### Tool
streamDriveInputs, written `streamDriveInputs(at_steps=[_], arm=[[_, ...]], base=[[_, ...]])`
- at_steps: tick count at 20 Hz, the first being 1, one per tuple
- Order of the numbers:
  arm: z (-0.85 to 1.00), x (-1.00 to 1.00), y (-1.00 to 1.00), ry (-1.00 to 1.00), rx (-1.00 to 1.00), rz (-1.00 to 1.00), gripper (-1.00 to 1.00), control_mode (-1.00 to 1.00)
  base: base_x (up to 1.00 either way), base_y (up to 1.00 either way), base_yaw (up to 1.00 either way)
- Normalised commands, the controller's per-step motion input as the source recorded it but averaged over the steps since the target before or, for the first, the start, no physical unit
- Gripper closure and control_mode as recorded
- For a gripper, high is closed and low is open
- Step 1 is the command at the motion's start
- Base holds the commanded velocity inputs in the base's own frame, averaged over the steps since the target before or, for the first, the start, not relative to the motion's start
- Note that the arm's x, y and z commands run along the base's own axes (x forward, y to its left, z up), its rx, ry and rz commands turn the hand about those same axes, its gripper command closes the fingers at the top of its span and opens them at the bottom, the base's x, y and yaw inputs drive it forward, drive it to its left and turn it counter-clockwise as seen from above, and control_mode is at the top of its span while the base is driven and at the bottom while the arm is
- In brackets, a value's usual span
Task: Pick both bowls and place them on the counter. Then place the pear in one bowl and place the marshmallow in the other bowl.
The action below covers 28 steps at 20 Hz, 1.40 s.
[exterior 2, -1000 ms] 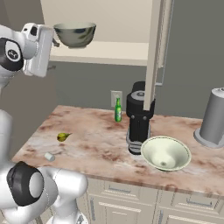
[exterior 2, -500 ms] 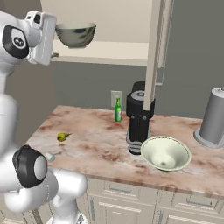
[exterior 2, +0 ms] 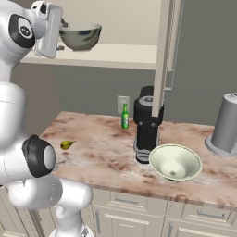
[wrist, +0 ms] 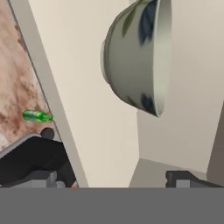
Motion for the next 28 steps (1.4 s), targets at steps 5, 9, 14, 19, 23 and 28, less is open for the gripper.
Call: streamDriveInputs(at_steps=[5,9,14,19,23,28], arm=[[-0.13,0.38,0.04,0.05,-0.01,0.02,-1.00,-1.00],[-0.21,0.43,0.00,0.01,-0.02,0.03,-1.00,-1.00],[-0.02,0.27,0.00,0.00,0.00,0.02,-1.00,-1.00],[0.00,0.18,0.00,0.00,0.00,0.01,-1.00,-1.00],[0.01,0.24,0.00,0.00,0.00,0.01,-1.00,-1.00],[0.02,0.31,0.07,0.00,0.00,0.00,-1.00,-1.00]], base=[[0.00,0.00,0.00],[0.00,0.00,0.00],[0.00,0.00,0.00],[0.00,0.00,0.00],[0.00,0.00,0.00],[0.00,0.00,0.00]])
